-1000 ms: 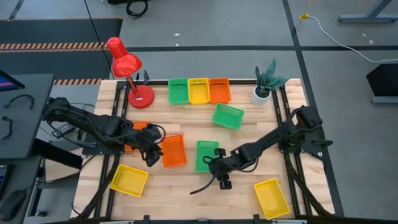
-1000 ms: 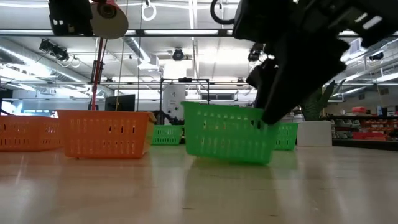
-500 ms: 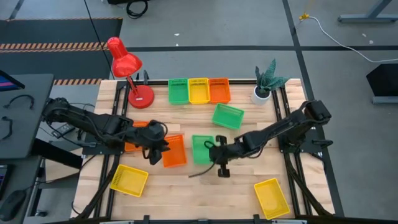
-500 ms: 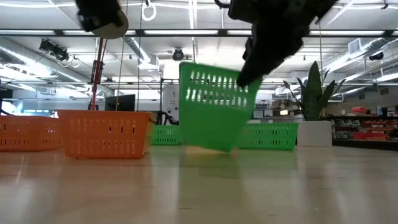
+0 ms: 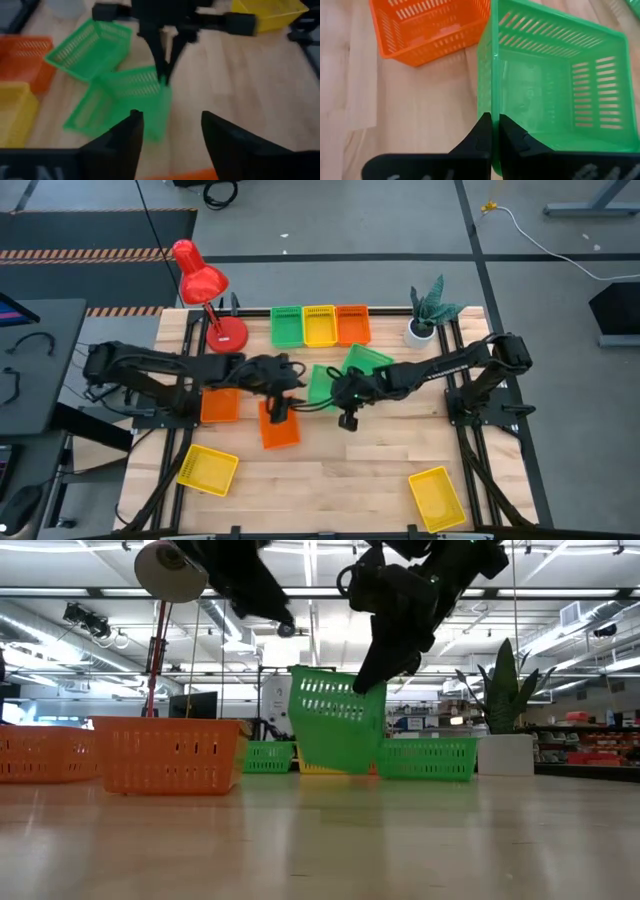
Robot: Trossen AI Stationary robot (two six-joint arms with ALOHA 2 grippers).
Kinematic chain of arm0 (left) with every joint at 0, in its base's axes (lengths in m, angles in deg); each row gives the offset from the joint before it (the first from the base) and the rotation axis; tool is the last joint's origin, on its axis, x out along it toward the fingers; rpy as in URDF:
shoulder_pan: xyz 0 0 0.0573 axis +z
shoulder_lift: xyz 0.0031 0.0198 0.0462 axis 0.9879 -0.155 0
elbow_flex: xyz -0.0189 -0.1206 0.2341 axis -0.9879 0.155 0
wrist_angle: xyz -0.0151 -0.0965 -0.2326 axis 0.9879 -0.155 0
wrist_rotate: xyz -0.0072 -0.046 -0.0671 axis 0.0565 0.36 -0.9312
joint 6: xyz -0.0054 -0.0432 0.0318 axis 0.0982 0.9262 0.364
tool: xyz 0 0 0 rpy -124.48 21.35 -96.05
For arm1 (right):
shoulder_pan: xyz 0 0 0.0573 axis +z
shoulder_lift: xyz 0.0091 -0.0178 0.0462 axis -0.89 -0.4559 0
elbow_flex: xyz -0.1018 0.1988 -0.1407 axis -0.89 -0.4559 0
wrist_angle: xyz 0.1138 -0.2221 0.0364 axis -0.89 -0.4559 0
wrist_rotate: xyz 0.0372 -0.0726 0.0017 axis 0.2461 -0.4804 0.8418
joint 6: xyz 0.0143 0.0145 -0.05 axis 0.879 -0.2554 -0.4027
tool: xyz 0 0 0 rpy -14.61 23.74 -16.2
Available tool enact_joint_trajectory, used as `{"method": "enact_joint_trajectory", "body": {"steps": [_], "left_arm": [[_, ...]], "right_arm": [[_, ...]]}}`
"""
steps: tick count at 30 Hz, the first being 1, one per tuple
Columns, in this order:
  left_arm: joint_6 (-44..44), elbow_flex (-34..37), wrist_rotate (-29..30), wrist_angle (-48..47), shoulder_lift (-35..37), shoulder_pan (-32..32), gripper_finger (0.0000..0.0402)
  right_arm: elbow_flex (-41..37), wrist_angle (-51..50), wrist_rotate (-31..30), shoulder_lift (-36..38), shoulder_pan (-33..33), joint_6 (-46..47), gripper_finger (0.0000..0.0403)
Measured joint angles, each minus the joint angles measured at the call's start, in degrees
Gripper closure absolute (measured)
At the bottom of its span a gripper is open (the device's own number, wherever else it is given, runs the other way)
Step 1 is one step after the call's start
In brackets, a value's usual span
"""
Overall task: Stack baskets by color
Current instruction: Stack the bottom green bin on top of the top green bin
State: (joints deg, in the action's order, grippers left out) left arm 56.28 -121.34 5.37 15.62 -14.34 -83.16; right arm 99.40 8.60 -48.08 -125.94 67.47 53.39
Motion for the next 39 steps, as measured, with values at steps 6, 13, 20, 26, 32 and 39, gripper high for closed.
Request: {"method": "enact_joint_trajectory", "body": {"steps": [6, 13, 20, 26, 32, 39], "left_arm": [[-4.98, -0.02, -9.34, 8.31, -7.78, 3.71, 0.0163], [-5.95, 0.04, -10.26, 8.01, -13.82, 4.94, 0.0193], [-6.26, -0.13, -8.46, 8.68, -15.83, 4.93, 0.0248], [-6.16, -0.09, -8.6, 8.41, -16.23, 5.52, 0.0312], [-6.28, -0.11, -9.43, 7.39, -16.21, 6.35, 0.038], [-7.05, 0.16, -8.74, 3.5, -15.95, 6.09, 0.039]], "right_arm": [[0.0, 0.19, 0.0, 0.0, -0.41, -2.35, 0.0392], [0.04, 1.03, -0.12, -0.02, -0.3, -2.35, 0.0392], [0.02, 1.31, -0.01, -0.07, -0.34, -4.01, 0.0392], [-0.02, 1.91, -0.11, -0.13, -0.51, -6.17, 0.0392], [-0.02, 3.04, -0.26, -0.13, -1.25, -8.38, 0.0382], [0.59, 6.6, 0.19, 0.47, -2.07, -8.14, 0.035]]}}
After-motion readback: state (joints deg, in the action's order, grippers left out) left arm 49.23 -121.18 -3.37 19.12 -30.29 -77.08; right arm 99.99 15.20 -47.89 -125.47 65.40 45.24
